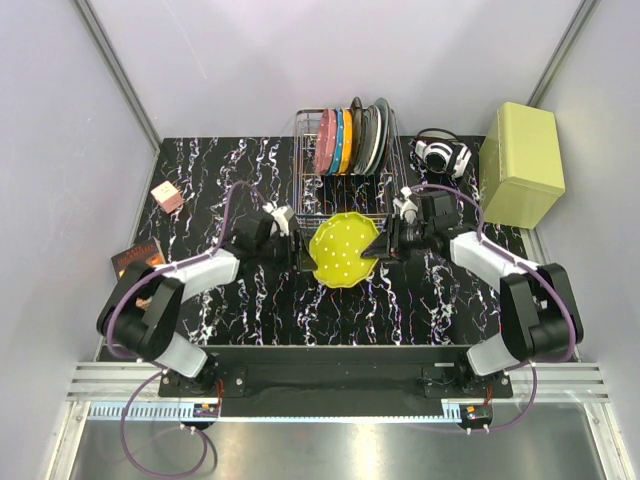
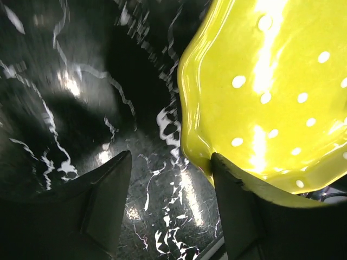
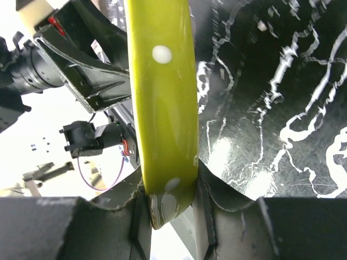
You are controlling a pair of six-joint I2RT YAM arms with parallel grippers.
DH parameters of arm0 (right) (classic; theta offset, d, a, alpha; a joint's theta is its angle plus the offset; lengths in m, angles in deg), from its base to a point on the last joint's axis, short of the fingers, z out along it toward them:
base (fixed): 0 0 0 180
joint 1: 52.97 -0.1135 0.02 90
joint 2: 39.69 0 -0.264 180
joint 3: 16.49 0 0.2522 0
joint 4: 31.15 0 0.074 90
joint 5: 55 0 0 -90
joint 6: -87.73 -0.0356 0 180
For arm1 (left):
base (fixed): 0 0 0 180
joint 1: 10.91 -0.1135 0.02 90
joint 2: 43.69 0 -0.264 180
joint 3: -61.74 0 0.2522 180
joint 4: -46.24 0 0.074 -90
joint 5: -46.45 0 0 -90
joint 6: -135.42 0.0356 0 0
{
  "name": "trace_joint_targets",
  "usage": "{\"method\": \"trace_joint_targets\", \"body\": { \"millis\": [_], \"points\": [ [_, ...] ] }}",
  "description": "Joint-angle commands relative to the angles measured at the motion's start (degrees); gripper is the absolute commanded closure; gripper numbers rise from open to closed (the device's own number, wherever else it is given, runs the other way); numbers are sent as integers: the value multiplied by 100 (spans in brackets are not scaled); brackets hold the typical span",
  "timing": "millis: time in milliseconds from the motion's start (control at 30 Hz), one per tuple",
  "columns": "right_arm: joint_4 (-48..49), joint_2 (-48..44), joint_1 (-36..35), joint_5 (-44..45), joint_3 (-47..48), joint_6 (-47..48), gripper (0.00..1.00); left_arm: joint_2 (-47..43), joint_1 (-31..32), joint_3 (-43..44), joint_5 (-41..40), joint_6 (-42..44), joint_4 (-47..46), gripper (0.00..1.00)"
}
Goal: Load the plates into the dish rack
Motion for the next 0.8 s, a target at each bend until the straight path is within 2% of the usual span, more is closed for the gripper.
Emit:
{"method": "trace_joint_targets", "body": {
  "millis": [0,133,200,267,300,333,400,433,500,533,767],
  "points": [
    [-132,-653,68,-556,619,515,100,-446,-178,270,-876,867,791,34],
    [-861,-856,15,-521,891,884,100,-930,-696,332,-701,886,1194,33],
    [-1695,-1005,-125,-477,1285,1392,100,-1166,-1020,376,-446,920,1380,33],
    [-2327,-1128,-292,-13,1690,1614,100,-1351,-1214,385,-419,982,1556,33],
    [-2435,-1233,-519,267,2188,1606,100,-1544,-1415,376,-471,1034,1583,33],
    [-2497,-1243,-687,975,2463,1563,100,-1650,-1513,368,-698,1070,1591,32],
    [-2489,-1078,-1142,1559,3330,1588,100,-1930,-1776,368,-1120,1175,1583,29],
    [-2489,-945,-1250,2136,3597,1554,100,-2019,-1847,368,-1601,1219,1557,25],
    [-2410,-534,-1417,2622,4202,1379,100,-2265,-2058,350,-2043,1333,1495,17],
    [-2218,-418,-1444,2834,4328,1317,100,-2319,-2111,359,-2271,1395,1495,17],
    [-1812,846,-1523,4075,5663,1193,100,-3038,-2340,193,-2248,1466,1653,16]
  ]
}}
